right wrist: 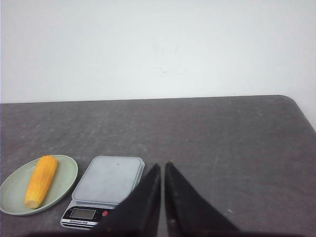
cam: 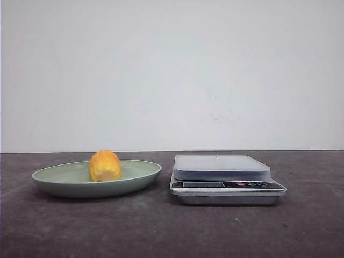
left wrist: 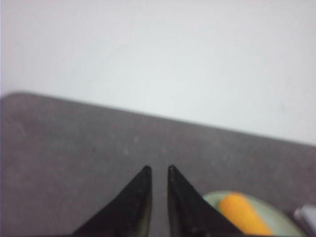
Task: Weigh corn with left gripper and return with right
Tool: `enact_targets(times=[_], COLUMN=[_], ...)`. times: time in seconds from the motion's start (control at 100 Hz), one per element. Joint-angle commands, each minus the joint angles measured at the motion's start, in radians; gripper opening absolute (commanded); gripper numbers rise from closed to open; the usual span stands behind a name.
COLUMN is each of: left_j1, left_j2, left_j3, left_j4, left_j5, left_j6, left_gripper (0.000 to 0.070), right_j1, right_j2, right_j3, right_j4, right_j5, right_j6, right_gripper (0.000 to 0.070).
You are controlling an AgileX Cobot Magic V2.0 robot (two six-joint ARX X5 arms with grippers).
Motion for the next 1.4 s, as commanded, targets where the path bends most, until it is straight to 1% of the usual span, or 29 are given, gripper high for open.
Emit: enact_targets(times=[0.0, 0.1, 0.14, 0.33, 0.49, 0.58, 0.68, 0.78, 1.39], left_j1=[0.001, 0.001, 0.001, 0.001, -0.001, -0.001, -0.002, -0.006, -0.011], left_j2=[-0.018, -0.017, -0.017, -0.017, -0.017, -0.017, -0.017, -0.017, -0.017], left_j3=[-0.086, -0.186, -0.208, -0.262, -0.280, -0.296, -0.297, -0.297, -0.296], left_j4=[0.089, 0.168, 0.173, 0.174, 0.174, 0.174, 0.149, 0.117, 0.116], left_j5=[0.012, 0.038, 0.048, 0.048, 0.048, 0.048, 0.048, 0.048, 0.047], left_j6=[0.017, 0.020, 0.020, 0.030, 0.054, 0.055, 0.061, 0.084, 0.083], left_gripper=[0.0015, 0.0015, 0.0015, 0.0015, 0.0015, 0.0015, 0.0015, 0.0015, 0.0015], right_j1=[0.002, 0.002, 0.002, 0.002, 0.002, 0.002, 0.002, 0.002, 0.002], right_j2=[-0.001, -0.001, -0.001, -0.001, -0.001, -0.001, -0.001, -0.001, -0.001], right_j3=[0.015, 0.015, 0.015, 0.015, 0.015, 0.015, 0.015, 0.015, 0.015], right_j4=[0.006, 0.006, 0.006, 0.006, 0.006, 0.006, 0.006, 0.006, 0.006], right_j5=[0.003, 0.003, 0.003, 0.003, 0.003, 0.003, 0.003, 0.003, 0.003], right_j6=[0.010, 0.010, 0.010, 0.010, 0.010, 0.010, 0.010, 0.010, 0.010], right_gripper=[0.0007, 0.0007, 0.0007, 0.0007, 0.0007, 0.0007, 0.0007, 0.0007, 0.0007])
